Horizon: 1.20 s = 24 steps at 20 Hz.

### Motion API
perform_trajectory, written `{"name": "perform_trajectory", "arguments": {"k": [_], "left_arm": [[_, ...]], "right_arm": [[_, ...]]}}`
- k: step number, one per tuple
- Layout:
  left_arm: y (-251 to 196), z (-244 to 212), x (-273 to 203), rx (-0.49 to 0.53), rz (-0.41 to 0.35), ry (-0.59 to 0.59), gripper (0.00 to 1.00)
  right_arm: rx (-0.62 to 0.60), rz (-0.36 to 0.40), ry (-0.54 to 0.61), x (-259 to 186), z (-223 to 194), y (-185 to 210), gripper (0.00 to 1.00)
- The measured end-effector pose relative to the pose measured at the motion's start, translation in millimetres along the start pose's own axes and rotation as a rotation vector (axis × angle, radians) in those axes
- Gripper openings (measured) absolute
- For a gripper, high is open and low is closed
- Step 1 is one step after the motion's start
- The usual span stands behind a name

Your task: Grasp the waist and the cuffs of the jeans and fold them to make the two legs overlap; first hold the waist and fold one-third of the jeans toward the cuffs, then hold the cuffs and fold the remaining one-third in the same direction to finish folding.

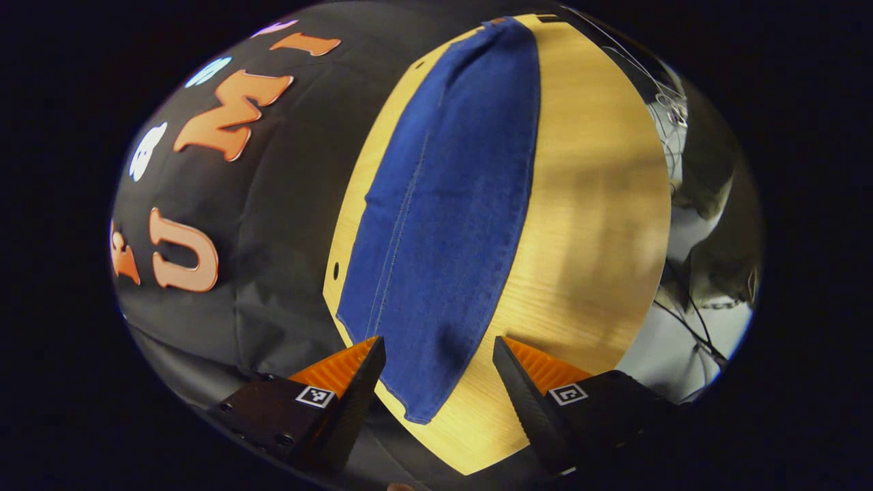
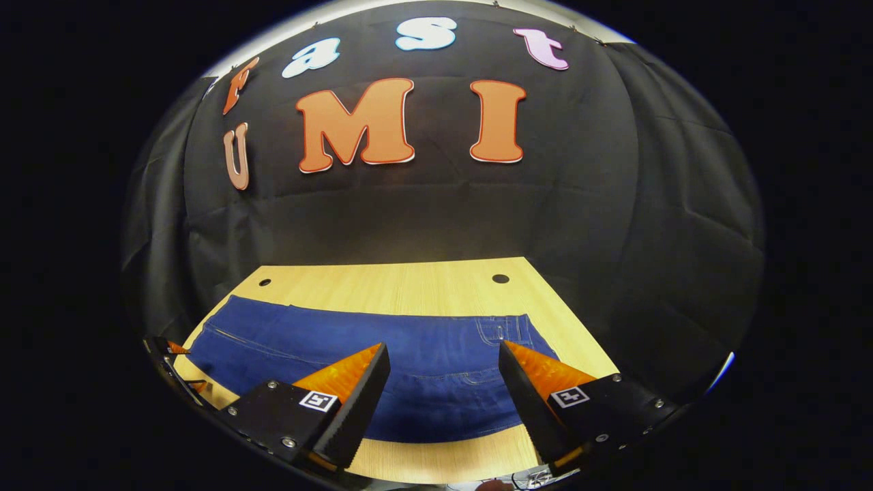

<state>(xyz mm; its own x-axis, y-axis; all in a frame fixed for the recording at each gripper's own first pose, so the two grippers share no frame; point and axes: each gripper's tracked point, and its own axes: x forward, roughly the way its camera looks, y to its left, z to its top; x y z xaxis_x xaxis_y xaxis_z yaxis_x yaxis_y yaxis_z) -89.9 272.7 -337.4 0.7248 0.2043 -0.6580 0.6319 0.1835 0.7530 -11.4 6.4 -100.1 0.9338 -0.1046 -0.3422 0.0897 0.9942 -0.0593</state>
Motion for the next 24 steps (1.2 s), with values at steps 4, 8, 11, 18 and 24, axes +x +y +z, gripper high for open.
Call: {"name": "perform_trajectory", "arguments": {"k": [4, 8, 11, 18, 24], "left_arm": [[2.4, -17.0, 15.8, 0.076, -0.029, 0.041, 0.98], [12.4, -21.9, 35.7, 0.120, -0.017, 0.041, 0.93], [26.4, -19.3, 51.5, 0.199, 0.049, 0.028, 0.89], [36.4, -19.7, 99.6, 0.192, 0.061, 0.024, 0.50], [34.4, -22.9, 99.1, 0.059, -0.013, 0.026, 0.01]], "right_arm": [[0.017, -0.010, 0.020, 0.4, -5.4, -5.0, 0.98], [0.024, -0.024, 0.031, 2.1, -6.8, -6.7, 0.98], [0.026, -0.028, 0.038, 2.3, -4.3, -2.8, 0.98], [-0.006, -0.066, 0.049, 6.8, -1.5, -2.1, 0.98], [-0.349, -0.189, 0.018, 11.9, 6.0, -57.5, 0.98]]}}
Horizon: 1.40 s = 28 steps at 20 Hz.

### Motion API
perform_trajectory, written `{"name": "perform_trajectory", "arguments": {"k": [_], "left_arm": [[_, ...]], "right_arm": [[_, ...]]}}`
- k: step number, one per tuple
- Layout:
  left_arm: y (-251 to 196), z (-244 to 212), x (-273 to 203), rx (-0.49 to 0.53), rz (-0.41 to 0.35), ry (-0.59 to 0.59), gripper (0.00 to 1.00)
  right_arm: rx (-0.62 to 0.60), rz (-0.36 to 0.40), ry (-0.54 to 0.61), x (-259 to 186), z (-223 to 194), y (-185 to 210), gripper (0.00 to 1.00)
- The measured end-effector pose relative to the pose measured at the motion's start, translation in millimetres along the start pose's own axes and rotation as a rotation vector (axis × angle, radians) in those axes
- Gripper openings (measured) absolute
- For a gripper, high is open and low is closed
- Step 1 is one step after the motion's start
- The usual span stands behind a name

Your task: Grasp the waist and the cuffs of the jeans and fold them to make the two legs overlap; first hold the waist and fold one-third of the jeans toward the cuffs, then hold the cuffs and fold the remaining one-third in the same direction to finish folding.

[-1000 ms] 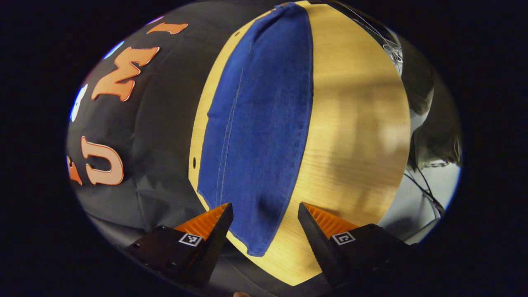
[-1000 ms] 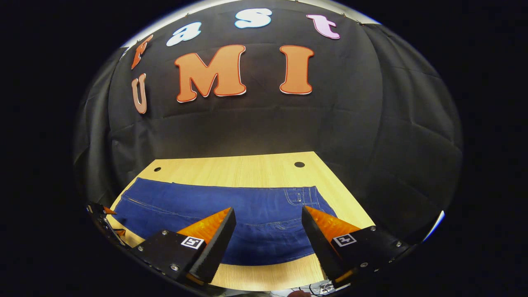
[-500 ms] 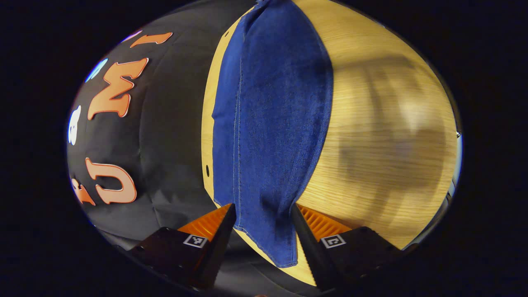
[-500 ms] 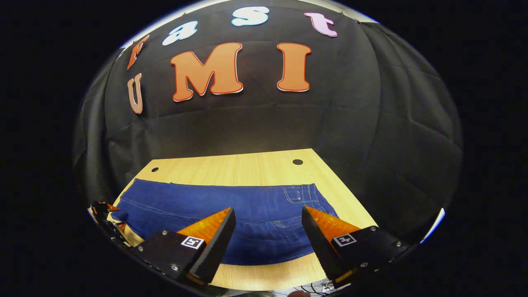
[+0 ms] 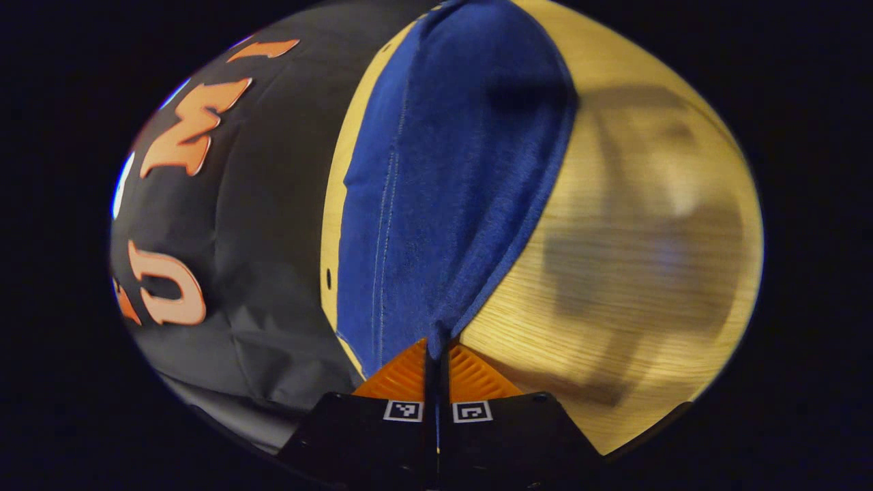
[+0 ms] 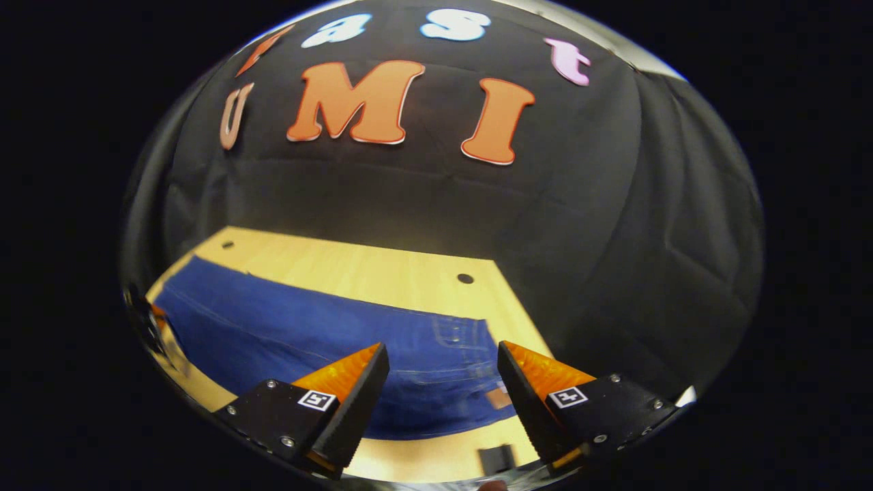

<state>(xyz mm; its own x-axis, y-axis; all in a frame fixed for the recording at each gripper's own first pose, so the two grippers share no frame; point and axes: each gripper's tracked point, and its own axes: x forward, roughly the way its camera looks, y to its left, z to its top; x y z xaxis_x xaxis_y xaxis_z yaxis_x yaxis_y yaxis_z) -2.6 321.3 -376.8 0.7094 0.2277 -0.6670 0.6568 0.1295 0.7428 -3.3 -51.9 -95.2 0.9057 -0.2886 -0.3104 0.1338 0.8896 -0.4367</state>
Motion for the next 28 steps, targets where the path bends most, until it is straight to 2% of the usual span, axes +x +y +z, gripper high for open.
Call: {"name": "perform_trajectory", "arguments": {"k": [2, 5, 7, 13, 14, 18, 21, 24, 28], "left_arm": [[0.8, 2.4, 1.3, 0.004, -0.011, 0.001, 0.02], [0.5, 6.5, 0.0, 0.065, 0.005, 0.004, 0.01], [-0.1, 2.1, 1.3, 0.054, 0.006, 0.014, 0.02], [0.1, 3.4, 0.7, 0.057, 0.004, 0.041, 0.02], [0.5, 4.3, -0.4, 0.064, 0.005, 0.044, 0.02], [-1.0, 5.0, -1.1, 0.092, 0.009, 0.051, 0.02], [-1.4, 5.6, -1.3, 0.087, 0.007, 0.061, 0.02], [-0.3, 8.0, -1.6, 0.091, 0.005, 0.061, 0.02], [0.2, 11.5, -1.5, 0.086, 0.008, 0.065, 0.02]], "right_arm": [[-0.163, -0.026, -0.007, 4.9, -8.4, -18.3, 0.98], [-0.376, 0.009, -0.007, 12.9, -32.1, -19.7, 0.98], [-0.588, 0.027, 0.016, 16.5, -57.2, -16.5, 0.98], [-1.162, 0.179, 0.013, 34.0, -133.9, 13.9, 0.98], [-1.210, 0.199, 0.021, 39.9, -145.2, 14.9, 0.98], [-1.259, 0.281, 0.068, 51.8, -177.9, 8.7, 0.98], [-1.341, 0.280, 0.045, 63.1, -188.4, 11.6, 0.98], [-1.335, 0.258, 0.015, 71.6, -187.0, 14.4, 0.95], [-1.412, 0.300, -0.061, 78.4, -182.8, 34.1, 0.93]]}}
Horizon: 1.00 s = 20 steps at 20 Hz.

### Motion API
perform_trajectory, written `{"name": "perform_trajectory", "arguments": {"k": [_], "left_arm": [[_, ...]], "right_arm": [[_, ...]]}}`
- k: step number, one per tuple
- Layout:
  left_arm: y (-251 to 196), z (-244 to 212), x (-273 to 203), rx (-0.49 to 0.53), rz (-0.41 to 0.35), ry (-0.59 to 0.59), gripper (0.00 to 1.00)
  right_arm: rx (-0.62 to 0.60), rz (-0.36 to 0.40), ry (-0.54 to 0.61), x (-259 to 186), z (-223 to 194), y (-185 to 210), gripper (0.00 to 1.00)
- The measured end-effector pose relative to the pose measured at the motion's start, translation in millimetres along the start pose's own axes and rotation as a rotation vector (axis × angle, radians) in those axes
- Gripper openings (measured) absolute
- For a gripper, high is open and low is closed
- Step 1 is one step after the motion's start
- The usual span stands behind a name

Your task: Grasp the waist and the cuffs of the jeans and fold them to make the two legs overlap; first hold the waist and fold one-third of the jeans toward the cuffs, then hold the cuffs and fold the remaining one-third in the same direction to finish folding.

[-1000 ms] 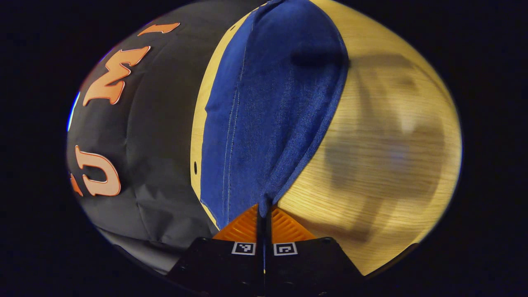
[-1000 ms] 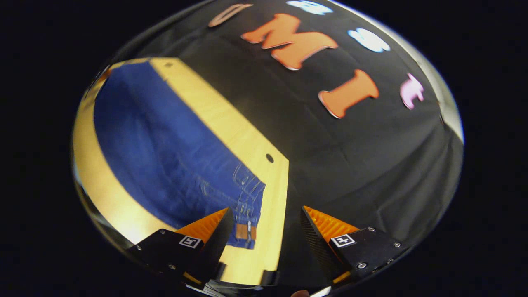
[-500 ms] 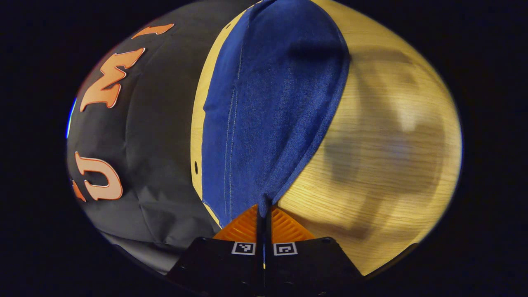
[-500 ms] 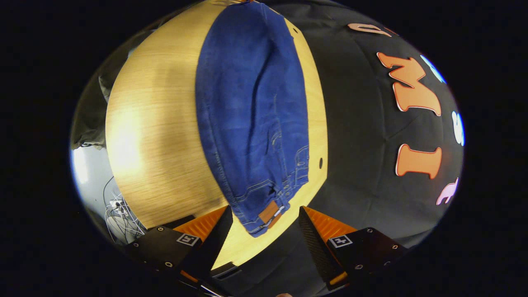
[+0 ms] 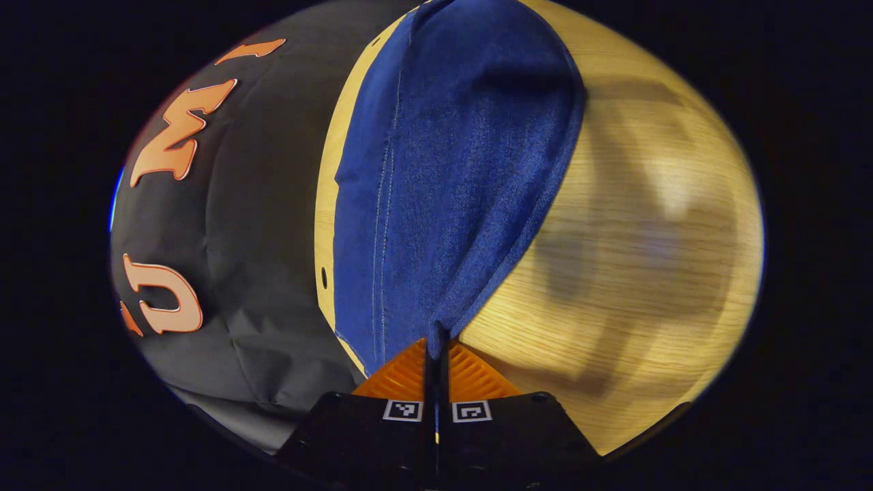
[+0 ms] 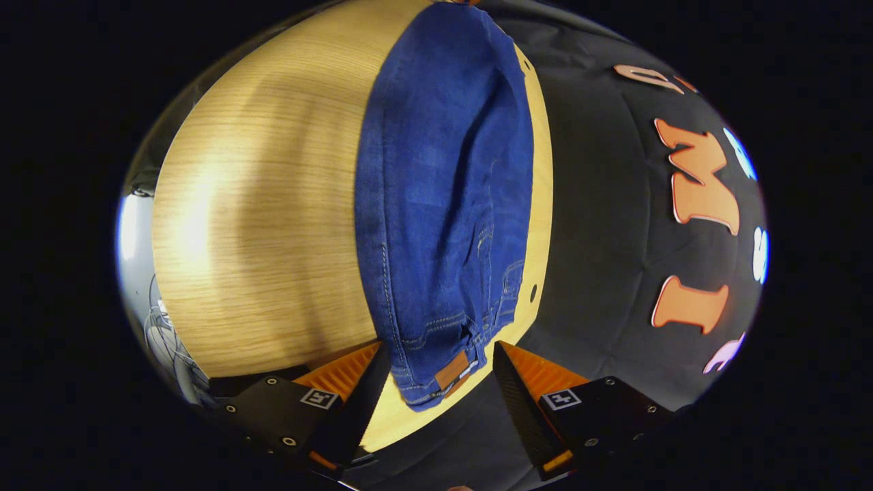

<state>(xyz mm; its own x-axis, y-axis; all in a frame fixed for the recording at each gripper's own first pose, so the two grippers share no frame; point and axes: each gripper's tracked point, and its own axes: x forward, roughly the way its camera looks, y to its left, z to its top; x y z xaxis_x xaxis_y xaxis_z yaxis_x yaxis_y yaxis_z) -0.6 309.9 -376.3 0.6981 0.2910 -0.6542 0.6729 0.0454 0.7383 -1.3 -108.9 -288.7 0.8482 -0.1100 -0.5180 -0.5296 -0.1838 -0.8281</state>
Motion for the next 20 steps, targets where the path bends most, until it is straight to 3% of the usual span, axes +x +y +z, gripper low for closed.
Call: {"name": "perform_trajectory", "arguments": {"k": [2, 4, 5, 6, 9, 10, 11, 17, 20], "left_arm": [[0.6, 0.0, 0.2, -0.003, 0.001, 0.002, 0.02], [-0.1, 1.7, -0.5, 0.003, -0.002, 0.001, 0.02], [-0.3, 2.4, -0.2, 0.005, -0.003, -0.001, 0.02], [-1.4, 1.1, -0.2, 0.004, -0.005, -0.002, 0.02], [-1.9, -0.2, 0.3, -0.005, -0.013, 0.003, 0.02], [-1.5, 0.5, -0.3, -0.011, -0.017, 0.006, 0.02], [-1.7, 0.5, 0.2, -0.016, -0.022, 0.012, 0.02], [7.9, 2.7, -1.7, -0.054, -0.038, 0.006, 0.02], [11.8, 5.4, -9.2, -0.078, -0.122, -0.041, 0.01]], "right_arm": [[-0.005, 0.004, 0.001, 11.1, 3.0, 1.5, 0.88], [0.022, 0.021, 0.004, 13.4, 3.0, 8.2, 0.76], [0.029, 0.026, 0.007, 15.4, 3.0, 11.6, 0.57], [0.024, 0.042, 0.010, 18.2, 4.2, 16.5, 0.47], [0.019, 0.040, 0.012, 16.8, -0.4, 17.6, 0.02], [0.044, 0.063, 0.014, 20.7, 0.3, 19.9, 0.09], [0.064, 0.090, 0.016, 8.8, 0.8, 20.2, 0.03], [0.067, 0.212, 0.017, 9.2, 0.0, 11.9, 0.03], [0.090, 0.264, 0.035, -4.6, 0.6, -8.9, 0.02]]}}
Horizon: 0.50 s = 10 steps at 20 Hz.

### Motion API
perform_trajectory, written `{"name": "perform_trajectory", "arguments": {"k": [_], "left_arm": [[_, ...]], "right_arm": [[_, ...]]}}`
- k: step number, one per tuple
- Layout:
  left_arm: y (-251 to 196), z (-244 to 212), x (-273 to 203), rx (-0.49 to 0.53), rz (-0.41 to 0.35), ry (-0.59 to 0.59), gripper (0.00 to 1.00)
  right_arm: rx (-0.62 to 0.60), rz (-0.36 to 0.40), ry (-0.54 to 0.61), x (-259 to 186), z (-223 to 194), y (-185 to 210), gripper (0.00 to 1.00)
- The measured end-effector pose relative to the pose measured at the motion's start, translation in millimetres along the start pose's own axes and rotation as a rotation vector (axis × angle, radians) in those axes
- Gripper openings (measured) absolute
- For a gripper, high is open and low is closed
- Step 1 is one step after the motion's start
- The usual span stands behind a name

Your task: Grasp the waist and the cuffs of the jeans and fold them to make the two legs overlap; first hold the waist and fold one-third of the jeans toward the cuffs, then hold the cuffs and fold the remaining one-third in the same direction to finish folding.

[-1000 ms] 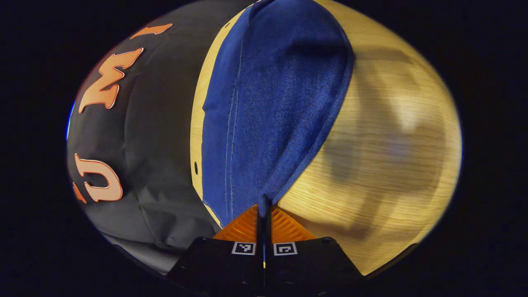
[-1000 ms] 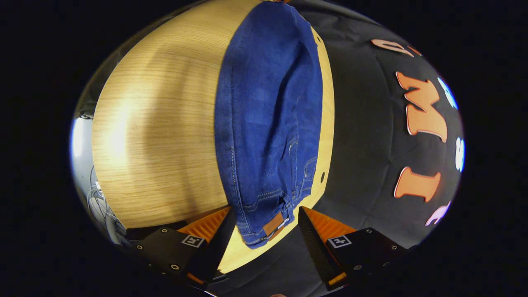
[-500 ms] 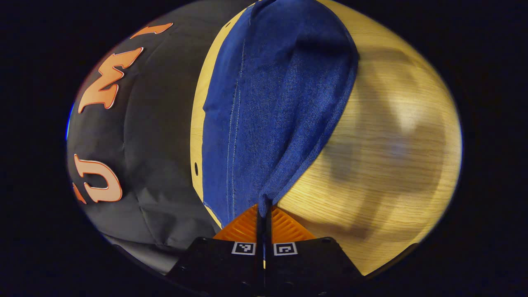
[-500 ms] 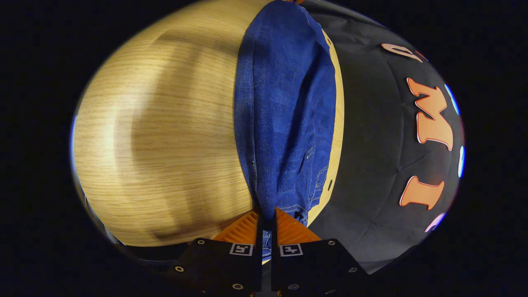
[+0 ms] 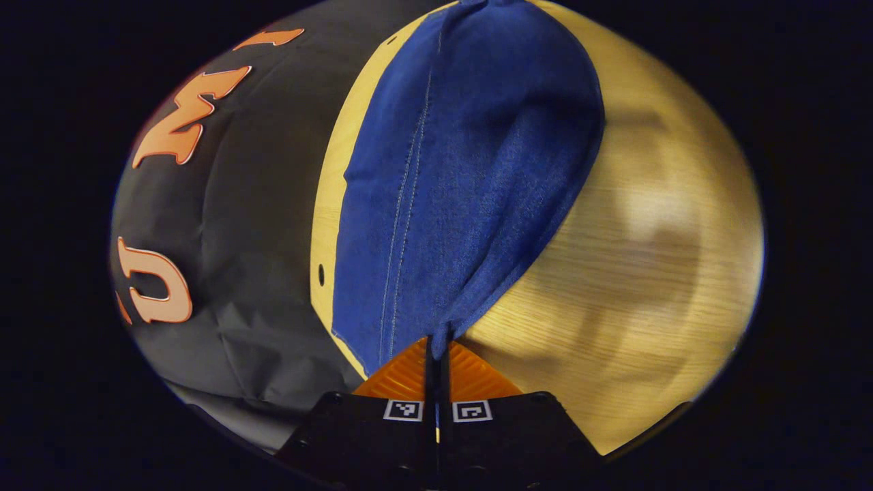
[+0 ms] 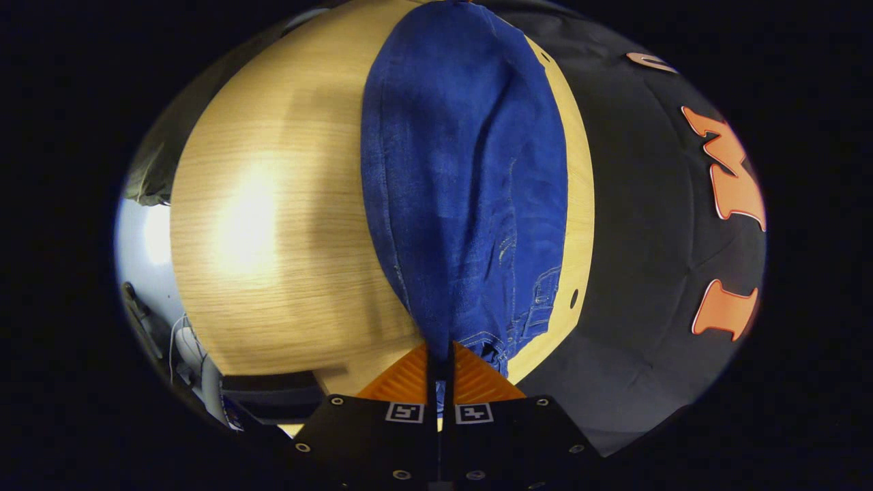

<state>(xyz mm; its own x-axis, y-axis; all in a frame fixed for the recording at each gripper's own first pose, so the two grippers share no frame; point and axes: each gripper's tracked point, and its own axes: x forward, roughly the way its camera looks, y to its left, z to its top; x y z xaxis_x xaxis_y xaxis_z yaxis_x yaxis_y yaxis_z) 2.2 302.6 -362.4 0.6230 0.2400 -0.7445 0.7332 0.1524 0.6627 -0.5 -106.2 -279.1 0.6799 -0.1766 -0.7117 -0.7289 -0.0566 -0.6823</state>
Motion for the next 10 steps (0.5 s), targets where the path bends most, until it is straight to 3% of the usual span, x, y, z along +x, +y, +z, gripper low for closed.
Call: {"name": "perform_trajectory", "arguments": {"k": [10], "left_arm": [[70.2, 15.8, -26.3, -0.048, -0.360, -0.078, 0.02]], "right_arm": [[0.152, 0.299, 0.041, -12.9, 0.8, -64.2, 0.02]]}}
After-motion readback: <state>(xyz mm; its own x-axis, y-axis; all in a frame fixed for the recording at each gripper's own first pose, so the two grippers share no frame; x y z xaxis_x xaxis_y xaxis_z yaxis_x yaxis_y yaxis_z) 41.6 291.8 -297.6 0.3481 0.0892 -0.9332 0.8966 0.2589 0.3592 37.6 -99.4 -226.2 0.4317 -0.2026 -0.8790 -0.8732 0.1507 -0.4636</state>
